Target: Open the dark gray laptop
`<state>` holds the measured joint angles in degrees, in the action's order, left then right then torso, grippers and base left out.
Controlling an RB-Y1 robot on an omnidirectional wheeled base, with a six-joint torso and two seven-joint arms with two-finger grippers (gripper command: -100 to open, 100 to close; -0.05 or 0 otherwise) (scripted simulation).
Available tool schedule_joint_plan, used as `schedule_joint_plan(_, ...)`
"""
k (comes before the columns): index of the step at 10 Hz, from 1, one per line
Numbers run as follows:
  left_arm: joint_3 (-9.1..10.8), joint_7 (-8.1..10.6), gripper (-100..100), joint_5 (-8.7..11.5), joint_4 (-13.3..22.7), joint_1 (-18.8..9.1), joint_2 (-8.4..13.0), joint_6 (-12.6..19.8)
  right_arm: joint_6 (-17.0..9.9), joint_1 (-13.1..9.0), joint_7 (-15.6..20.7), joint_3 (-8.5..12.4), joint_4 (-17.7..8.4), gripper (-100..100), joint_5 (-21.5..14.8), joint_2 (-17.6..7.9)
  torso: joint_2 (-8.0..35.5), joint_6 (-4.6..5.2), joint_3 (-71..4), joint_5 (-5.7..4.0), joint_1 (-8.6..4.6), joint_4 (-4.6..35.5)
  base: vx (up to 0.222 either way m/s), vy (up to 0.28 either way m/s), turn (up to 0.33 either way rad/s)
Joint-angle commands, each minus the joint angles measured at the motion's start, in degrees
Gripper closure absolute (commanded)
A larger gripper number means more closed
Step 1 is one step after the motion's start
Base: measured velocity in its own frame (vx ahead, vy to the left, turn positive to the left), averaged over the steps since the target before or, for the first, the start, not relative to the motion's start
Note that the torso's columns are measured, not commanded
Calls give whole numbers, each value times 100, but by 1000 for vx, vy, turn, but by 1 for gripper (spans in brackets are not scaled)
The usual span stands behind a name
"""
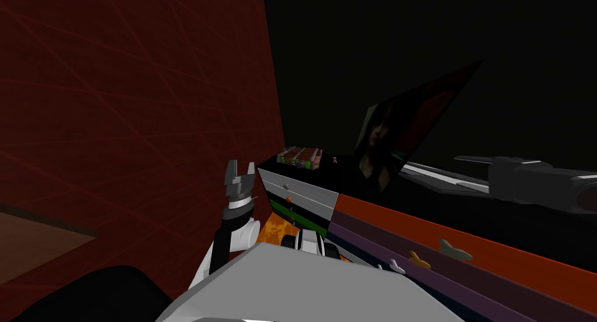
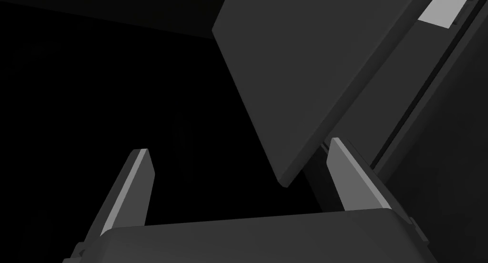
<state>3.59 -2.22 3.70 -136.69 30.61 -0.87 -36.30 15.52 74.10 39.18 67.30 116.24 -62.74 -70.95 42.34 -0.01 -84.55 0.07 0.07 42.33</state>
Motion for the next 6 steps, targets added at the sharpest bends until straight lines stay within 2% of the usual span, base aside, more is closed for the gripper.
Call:
schedule_joint_plan(1, 0, 0, 0, 0, 0, 0, 0, 0, 12, 5, -10, 10, 3, 0, 3, -3, 0, 1, 1, -4, -5, -1, 0, 0, 0)
schedule_joint_plan(6, 0, 0, 0, 0, 0, 0, 0, 0, 28, 17, -11, -14, 5, 0, 2, -4, -1, 1, 0, 1, 2, 0, 0, 0, 0)
